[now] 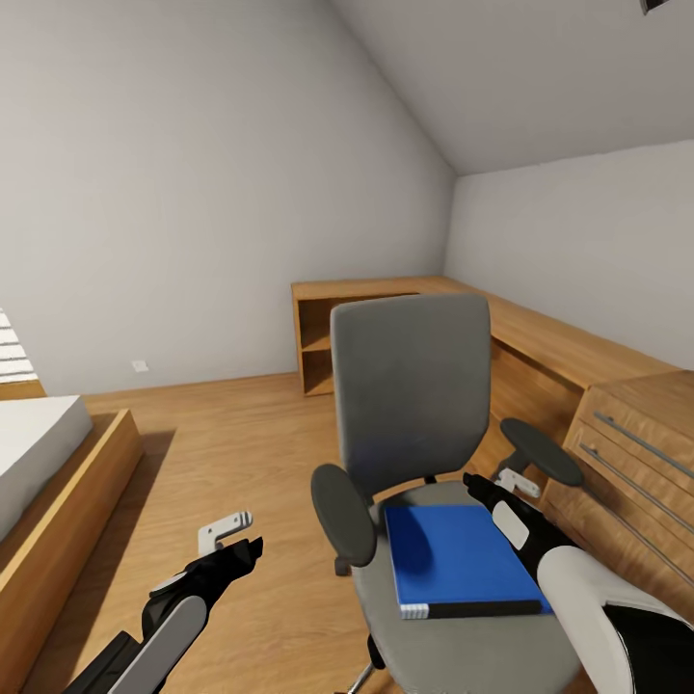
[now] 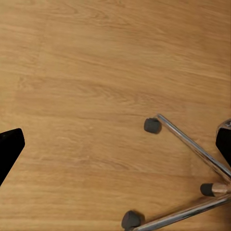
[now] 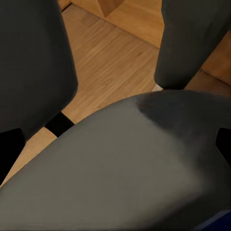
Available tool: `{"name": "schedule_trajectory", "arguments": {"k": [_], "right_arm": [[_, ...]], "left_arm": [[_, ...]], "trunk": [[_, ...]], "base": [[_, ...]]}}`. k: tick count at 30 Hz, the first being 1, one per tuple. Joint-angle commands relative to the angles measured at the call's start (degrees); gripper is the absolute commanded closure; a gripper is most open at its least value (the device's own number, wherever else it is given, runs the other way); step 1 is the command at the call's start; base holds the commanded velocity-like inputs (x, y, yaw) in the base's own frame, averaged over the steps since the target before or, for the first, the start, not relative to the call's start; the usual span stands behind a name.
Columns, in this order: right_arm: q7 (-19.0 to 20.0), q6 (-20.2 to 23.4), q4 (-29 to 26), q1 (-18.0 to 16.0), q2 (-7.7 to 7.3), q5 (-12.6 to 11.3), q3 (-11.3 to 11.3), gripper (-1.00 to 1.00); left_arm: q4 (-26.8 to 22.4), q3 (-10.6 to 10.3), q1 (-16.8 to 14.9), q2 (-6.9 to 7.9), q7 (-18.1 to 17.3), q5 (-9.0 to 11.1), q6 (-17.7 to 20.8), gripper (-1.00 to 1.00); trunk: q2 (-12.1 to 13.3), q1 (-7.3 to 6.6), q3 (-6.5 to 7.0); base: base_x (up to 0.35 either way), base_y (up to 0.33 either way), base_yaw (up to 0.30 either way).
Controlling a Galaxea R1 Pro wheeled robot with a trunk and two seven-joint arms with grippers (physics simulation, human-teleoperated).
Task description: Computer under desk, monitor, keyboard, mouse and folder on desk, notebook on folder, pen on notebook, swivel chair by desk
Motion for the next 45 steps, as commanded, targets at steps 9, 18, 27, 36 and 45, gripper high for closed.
{"name": "schedule_trajectory", "arguments": {"k": [9, 18, 27, 36, 45], "right_arm": [[-0.2, 0.2, -0.1, 0.0, 0.0, -0.4, 0.0, -1.0], [-0.3, 0.2, -0.1, 0.0, 0.0, -0.4, 0.0, -1.0], [-3.0, 0.2, -0.1, 0.0, 0.07, -0.2, 0.2, -1.0], [-5.8, 0.6, -0.2, 0.0, 0.09, 1.3, 0.3, -1.0], [-8.9, 4.0, -0.6, 0.0, 0.16, 3.2, 0.3, -1.0]], "left_arm": [[0.0, -0.1, -0.1, 0.05, 0.4, 0.4, 0.1, -1.0], [0.0, -0.1, -0.1, 0.05, 0.2, 0.5, 0.3, -1.0], [0.0, -0.1, -0.1, 0.12, 0.2, 0.5, 0.4, -1.0], [0.0, -0.1, -0.1, 0.14, 0.2, 0.4, 0.4, -1.0], [0.1, -0.2, -0.1, 0.14, 0.2, 0.3, 0.2, -1.0]], "trunk": [[-1.2, 0.66, -0.6], [-1.2, 0.66, -0.6], [-1.2, 0.66, -0.6], [-1.2, 0.66, -0.6], [-1.2, 0.66, -0.6]], "base": [[0.0, 0.0, 0.0], [0.0, 0.0, 0.0], [0.0, 0.0, 0.0], [0.0, 0.0, 0.0], [0.0, 0.0, 0.0]]}}
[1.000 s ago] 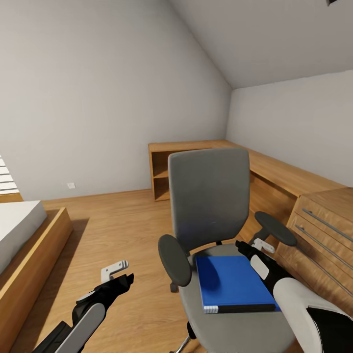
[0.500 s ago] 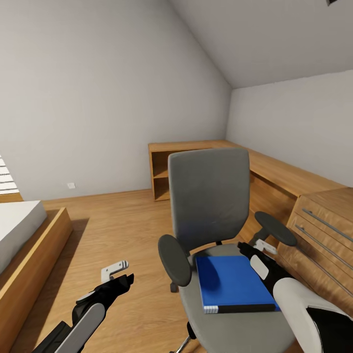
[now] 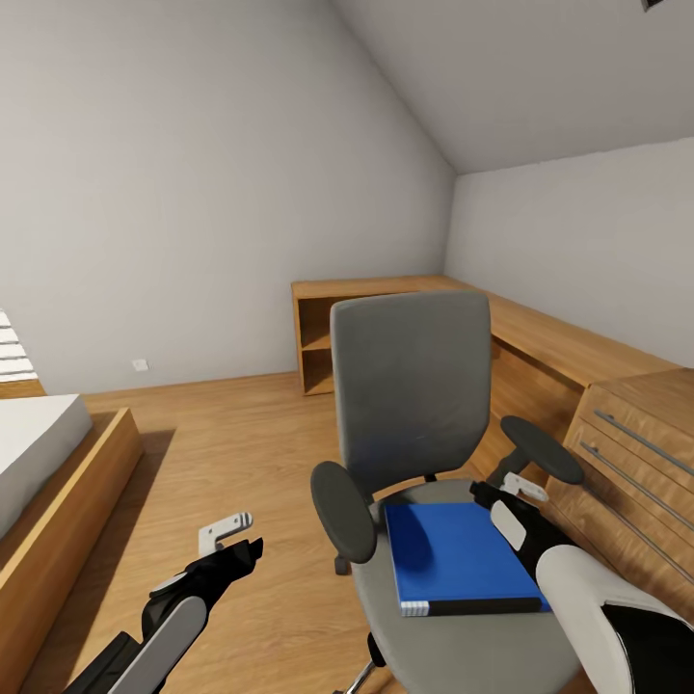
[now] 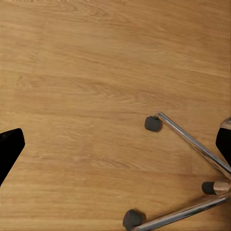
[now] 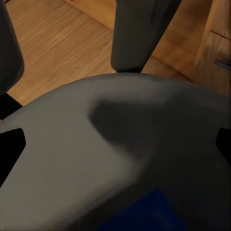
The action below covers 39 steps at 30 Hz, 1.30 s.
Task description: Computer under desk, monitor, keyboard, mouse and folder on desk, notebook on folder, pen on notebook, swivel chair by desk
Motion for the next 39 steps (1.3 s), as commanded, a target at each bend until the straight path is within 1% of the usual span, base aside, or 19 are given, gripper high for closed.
{"name": "schedule_trajectory", "arguments": {"k": [1, 5, 10, 16, 21, 26, 30, 39], "right_arm": [[-0.6, 0.4, 0.0, 0.0, -0.01, -0.3, -0.5, -1.0], [-2.6, 0.8, 0.0, 0.0, 0.41, 1.7, 0.0, -1.0], [-3.6, 2.0, -0.1, 0.0, 0.81, 2.3, 0.1, -1.0], [-4.0, 4.3, -0.1, 0.0, 0.95, 2.5, 0.2, -1.0], [-4.2, 4.7, -0.1, 0.0, 0.96, 2.5, 0.2, -1.0], [-5.6, 4.9, -0.1, 0.0, 1.0, 2.5, 0.2, -1.0], [-5.8, 4.9, -0.1, 0.0, 0.99, 2.5, 0.2, -1.0], [-5.9, 4.9, -0.1, 0.0, 1.12, 2.5, 0.2, -1.0]], "left_arm": [[-0.1, -0.1, -0.1, 0.05, 0.4, 0.3, 0.1, -1.0], [-0.1, -0.2, -0.1, 0.13, 0.4, 0.3, 0.1, -1.0], [-0.1, -0.1, -0.1, 0.14, 0.4, 0.3, 0.1, -1.0], [-0.1, -0.2, -0.1, 0.14, 0.4, 0.3, 0.1, -1.0], [-0.1, -0.2, -0.1, 0.14, 0.4, 0.3, 0.1, -1.0], [-0.1, -0.2, -0.1, 0.14, 0.4, 0.3, 0.1, -1.0], [-0.1, -0.2, -0.1, 0.14, 0.4, 0.3, 0.1, -1.0], [-0.1, 0.0, -0.1, 0.19, 0.4, 0.4, 0.2, -1.0]], "trunk": [[0.0, 0.0, -0.07], [0.0, 0.0, -0.07], [0.0, 0.0, -0.07], [0.0, 0.0, -0.07], [0.0, 0.0, -0.07], [0.0, 0.0, -0.07], [0.0, 0.0, -0.07], [0.0, 0.0, -0.07]], "base": [[0.0, 0.0, 0.0], [0.0, 0.0, 0.0], [0.0, 0.0, 0.0], [0.0, 0.0, 0.0], [0.0, 0.0, 0.0], [0.0, 0.0, 0.0], [-0.002, 0.0, 0.0], [-0.211, 0.0, 0.0]]}}
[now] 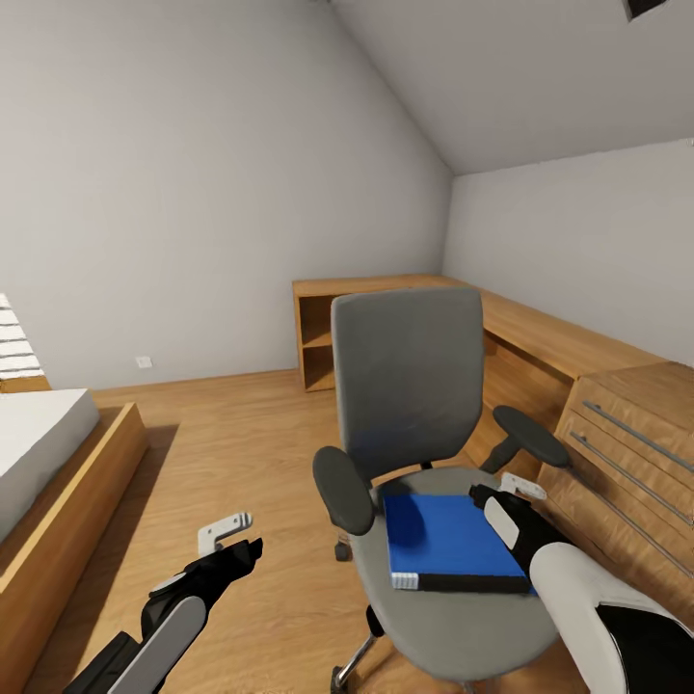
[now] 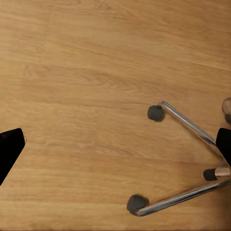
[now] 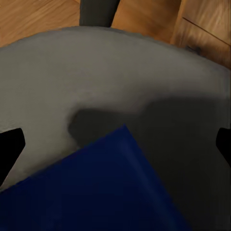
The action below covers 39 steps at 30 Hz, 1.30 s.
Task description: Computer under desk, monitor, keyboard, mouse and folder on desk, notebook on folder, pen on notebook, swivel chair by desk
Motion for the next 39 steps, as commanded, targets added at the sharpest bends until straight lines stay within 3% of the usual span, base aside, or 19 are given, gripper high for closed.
{"name": "schedule_trajectory", "arguments": {"k": [1, 29, 39], "right_arm": [[-0.2, 0.2, 1.6, 0.0, 0.03, -0.8, -0.5, -1.0], [-0.3, 0.2, 1.6, 0.0, 0.21, -0.8, -0.6, -1.0], [-0.3, 0.2, 1.6, 0.0, 0.21, -0.8, -0.6, -1.0]], "left_arm": [[-0.1, -0.1, -0.1, 0.06, 0.4, 0.3, 0.1, -1.0], [-0.1, -0.1, -0.1, 0.02, 0.4, 0.4, 0.1, -1.0], [-0.1, -0.1, -0.1, 0.01, 0.4, 0.4, 0.1, -1.0]], "trunk": [[0.0, -0.03, -0.07], [0.0, -0.03, -0.07], [0.0, -0.03, -0.07]], "base": [[-0.162, 0.0, 0.0], [-0.157, 0.0, 0.0], [-0.036, 0.0, 0.0]]}}
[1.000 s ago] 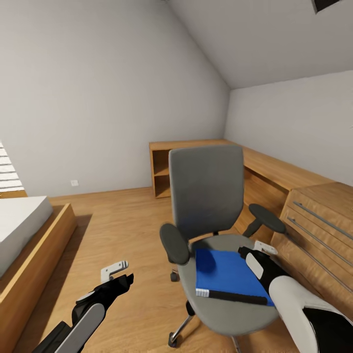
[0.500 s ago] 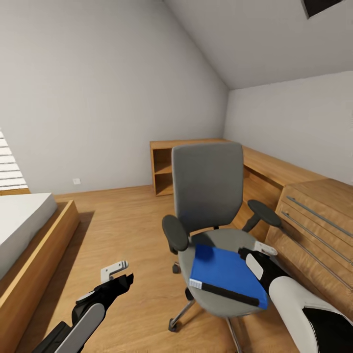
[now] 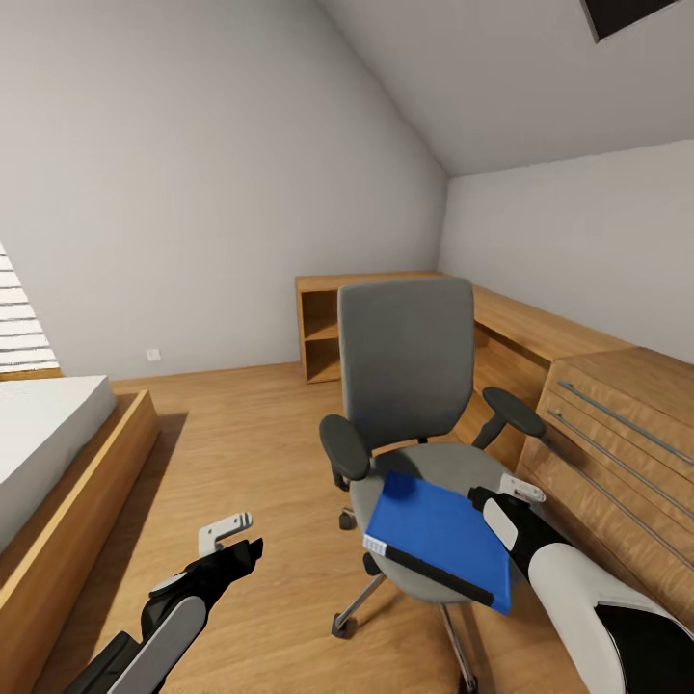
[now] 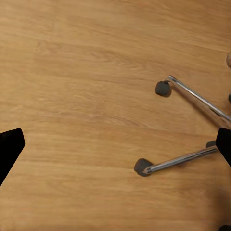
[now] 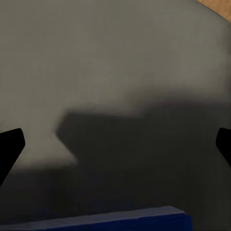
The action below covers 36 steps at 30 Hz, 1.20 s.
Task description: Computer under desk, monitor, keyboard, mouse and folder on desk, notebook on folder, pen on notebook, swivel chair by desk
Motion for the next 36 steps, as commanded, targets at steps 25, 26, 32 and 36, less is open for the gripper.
{"name": "schedule_trajectory", "arguments": {"k": [25, 26, 32, 36], "right_arm": [[-0.1, 0.0, 0.9, 0.0, -0.01, -0.8, -0.4, -1.0], [0.0, -0.1, 0.9, 0.0, -0.01, -0.8, -0.4, -1.0], [0.2, -0.2, -1.8, 0.0, 0.05, -0.9, -0.6, -1.0], [0.2, -0.2, -3.2, 0.0, 0.07, -1.0, -0.7, -1.0]], "left_arm": [[-0.1, -0.1, -0.1, -0.02, 0.4, 0.5, 0.2, -1.0], [-0.1, -0.1, -0.1, -0.03, 0.4, 0.5, 0.2, -1.0], [0.1, -0.2, -0.1, -0.1, 0.4, 0.5, 0.2, -1.0], [0.2, -0.2, -0.1, -0.12, 0.4, 0.5, 0.2, -1.0]], "trunk": [[4.0, -2.2, 1.73], [4.4, -2.42, 1.91], [6.8, -3.74, 2.98], [8.4, -4.62, 3.7]], "base": [[-0.049, 0.0, 0.0], [0.0, 0.0, 0.0], [0.0, 0.0, 0.0], [0.0, 0.0, 0.0]]}}
